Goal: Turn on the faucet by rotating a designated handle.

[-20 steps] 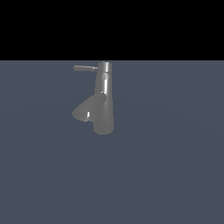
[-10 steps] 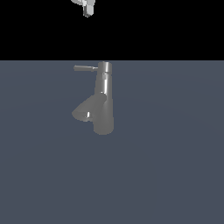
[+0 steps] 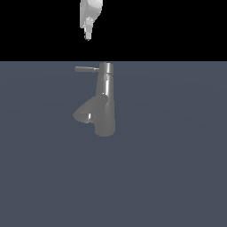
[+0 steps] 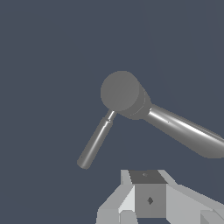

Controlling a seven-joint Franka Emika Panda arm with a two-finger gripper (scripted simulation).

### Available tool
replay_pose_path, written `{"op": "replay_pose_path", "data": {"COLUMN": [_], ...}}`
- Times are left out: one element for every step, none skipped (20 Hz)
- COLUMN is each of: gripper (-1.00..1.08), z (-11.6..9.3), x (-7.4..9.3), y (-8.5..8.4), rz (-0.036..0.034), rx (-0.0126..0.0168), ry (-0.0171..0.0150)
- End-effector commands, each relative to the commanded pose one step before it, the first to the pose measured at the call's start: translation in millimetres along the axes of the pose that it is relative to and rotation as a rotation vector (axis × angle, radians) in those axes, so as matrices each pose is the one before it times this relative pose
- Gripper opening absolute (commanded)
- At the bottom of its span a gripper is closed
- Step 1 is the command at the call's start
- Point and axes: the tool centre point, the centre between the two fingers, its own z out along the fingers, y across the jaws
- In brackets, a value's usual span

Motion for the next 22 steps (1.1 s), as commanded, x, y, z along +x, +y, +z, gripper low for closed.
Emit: {"op": "replay_pose_path", "data": {"gripper": [-1.00, -1.00, -1.00, -1.00, -1.00, -1.00, -1.00, -1.00, -1.00, -1.00, -1.00, -1.00, -1.00, -1.00, -1.00, -1.00, -1.00, -1.00, -1.00, -1.00, -1.00, -1.00], "z": [13.73, 5.63, 5.73, 5.83, 5.92, 6.02, 6.11, 6.20, 6.22, 6.01, 5.76, 5.49, 5.21, 4.92, 4.62, 4.31, 3.99, 3.67, 3.34, 3.00, 2.66, 2.32], "x": [1.18, 0.06, -0.11, -0.27, -0.44, -0.60, -0.77, -0.91, -1.05, -1.14, -1.20, -1.23, -1.24, -1.24, -1.21, -1.18, -1.13, -1.06, -0.99, -0.91, -0.83, -0.72], "y": [-13.79, -5.29, -5.22, -5.14, -5.06, -4.97, -4.87, -4.76, -4.60, -4.28, -3.94, -3.62, -3.32, -3.02, -2.75, -2.48, -2.23, -1.99, -1.76, -1.54, -1.33, -1.14], "rz": [0.06457, 0.02506, 0.02500, 0.02495, 0.02488, 0.02481, 0.02473, 0.02467, 0.02430, 0.02309, 0.02178, 0.02048, 0.01918, 0.01790, 0.01663, 0.01534, 0.01408, 0.01284, 0.01159, 0.01035, 0.00910, 0.00789], "rx": [-0.00206, -0.00090, -0.00086, -0.00081, -0.00075, -0.00069, -0.00062, -0.00055, -0.00046, -0.00036, -0.00027, -0.00018, -0.00011, -0.00004, 0.00001, 0.00006, 0.00009, 0.00012, 0.00013, 0.00014, 0.00014, 0.00014], "ry": [0.00365, 0.00169, 0.00182, 0.00196, 0.00209, 0.00221, 0.00233, 0.00245, 0.00253, 0.00251, 0.00246, 0.00239, 0.00231, 0.00221, 0.00210, 0.00198, 0.00184, 0.00171, 0.00156, 0.00141, 0.00125, 0.00109]}}
